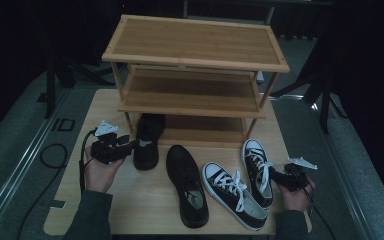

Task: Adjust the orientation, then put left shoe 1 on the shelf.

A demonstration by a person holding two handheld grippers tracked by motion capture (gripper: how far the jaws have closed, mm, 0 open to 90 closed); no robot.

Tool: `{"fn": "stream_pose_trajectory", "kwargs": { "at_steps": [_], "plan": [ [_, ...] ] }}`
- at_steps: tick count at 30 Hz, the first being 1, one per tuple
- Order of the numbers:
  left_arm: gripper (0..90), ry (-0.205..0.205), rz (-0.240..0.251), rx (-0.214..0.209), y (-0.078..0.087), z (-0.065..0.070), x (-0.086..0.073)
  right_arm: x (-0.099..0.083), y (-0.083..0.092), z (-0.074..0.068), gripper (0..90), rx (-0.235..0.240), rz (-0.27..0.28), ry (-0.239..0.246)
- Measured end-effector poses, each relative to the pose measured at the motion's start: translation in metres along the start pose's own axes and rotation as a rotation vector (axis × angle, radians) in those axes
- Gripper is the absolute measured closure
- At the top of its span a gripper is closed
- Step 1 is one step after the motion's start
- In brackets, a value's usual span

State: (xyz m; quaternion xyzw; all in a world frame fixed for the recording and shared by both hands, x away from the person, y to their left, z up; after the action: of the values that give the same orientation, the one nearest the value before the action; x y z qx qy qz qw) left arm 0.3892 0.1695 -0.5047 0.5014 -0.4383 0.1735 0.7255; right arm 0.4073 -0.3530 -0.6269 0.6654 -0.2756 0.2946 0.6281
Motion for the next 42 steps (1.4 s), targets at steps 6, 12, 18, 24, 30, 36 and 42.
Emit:
{"fn": "stream_pose_trajectory", "kwargs": {
  "at_steps": [6,12,18,24,30,36,42],
  "plan": [
    [54.7,0.001,-0.012,-0.007,0.009,-0.003,-0.010,0.000,0.000,0.000,25.8,0.000,0.000,0.000],
    [54.6,0.005,-0.033,-0.003,0.013,-0.006,-0.023,0.000,0.000,0.000,25.8,0.000,0.000,0.000],
    [57.2,-0.009,-0.078,-0.004,0.009,-0.005,-0.045,0.000,0.000,0.000,25.8,0.000,0.000,0.000],
    [72.4,-0.029,-0.110,-0.013,0.002,0.001,-0.057,0.000,0.000,0.000,25.8,0.000,0.000,0.000],
    [87.9,-0.054,-0.167,-0.011,-0.010,0.009,-0.070,0.000,0.000,0.000,25.8,0.000,0.000,0.001],
    [89.5,-0.073,-0.216,-0.042,-0.023,0.019,-0.081,0.000,0.000,0.000,25.8,0.001,0.000,0.000],
    [89.4,-0.087,-0.275,-0.041,-0.039,0.026,-0.093,0.000,0.000,0.000,25.7,0.001,0.000,0.000]
  ]
}}
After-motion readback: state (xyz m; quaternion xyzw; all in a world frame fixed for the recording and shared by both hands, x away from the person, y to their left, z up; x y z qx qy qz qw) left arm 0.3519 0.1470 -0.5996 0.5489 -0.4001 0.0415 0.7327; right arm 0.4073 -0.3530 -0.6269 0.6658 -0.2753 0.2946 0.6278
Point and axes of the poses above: each handheld gripper's, and its own axes: y roughly backward along the jaws, x roughly out of its top, z roughly to its right, the point moved 10 cm from there along -y, roughly forward along the jaws, and after that the axes turned 3 degrees about -y, right-handed, at the moved point
